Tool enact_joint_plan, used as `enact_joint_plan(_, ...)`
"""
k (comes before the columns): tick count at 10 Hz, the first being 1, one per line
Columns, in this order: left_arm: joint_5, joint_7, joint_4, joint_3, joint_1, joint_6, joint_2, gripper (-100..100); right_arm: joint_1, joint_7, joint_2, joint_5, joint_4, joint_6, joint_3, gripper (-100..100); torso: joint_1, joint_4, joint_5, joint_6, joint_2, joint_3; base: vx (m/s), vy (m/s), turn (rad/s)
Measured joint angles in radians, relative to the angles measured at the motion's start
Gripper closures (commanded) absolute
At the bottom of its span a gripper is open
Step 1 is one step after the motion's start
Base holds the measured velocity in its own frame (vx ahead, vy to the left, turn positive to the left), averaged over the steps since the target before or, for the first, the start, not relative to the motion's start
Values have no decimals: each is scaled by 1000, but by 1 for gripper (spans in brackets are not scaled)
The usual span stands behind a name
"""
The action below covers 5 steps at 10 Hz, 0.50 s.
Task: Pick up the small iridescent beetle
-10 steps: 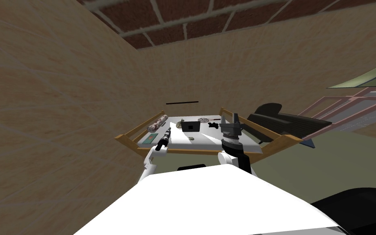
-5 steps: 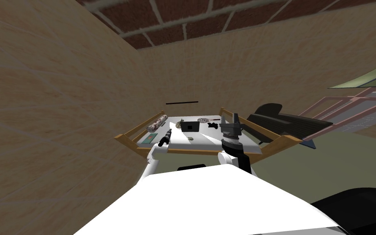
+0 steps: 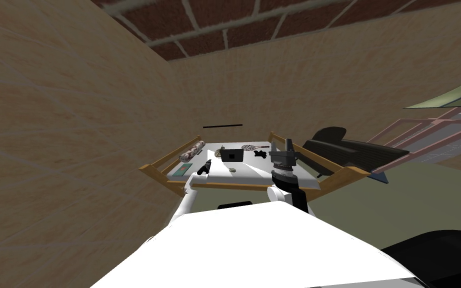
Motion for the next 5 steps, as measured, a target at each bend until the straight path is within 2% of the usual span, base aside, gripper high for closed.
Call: enact_joint_plan(5, 22, 15, 128, 6, -90, 116, -7, -100, 0, 0, 0, 0, 0, 0, 0, 0, 0, 0, 0, 0, 0, 0, 9, -55, 5)
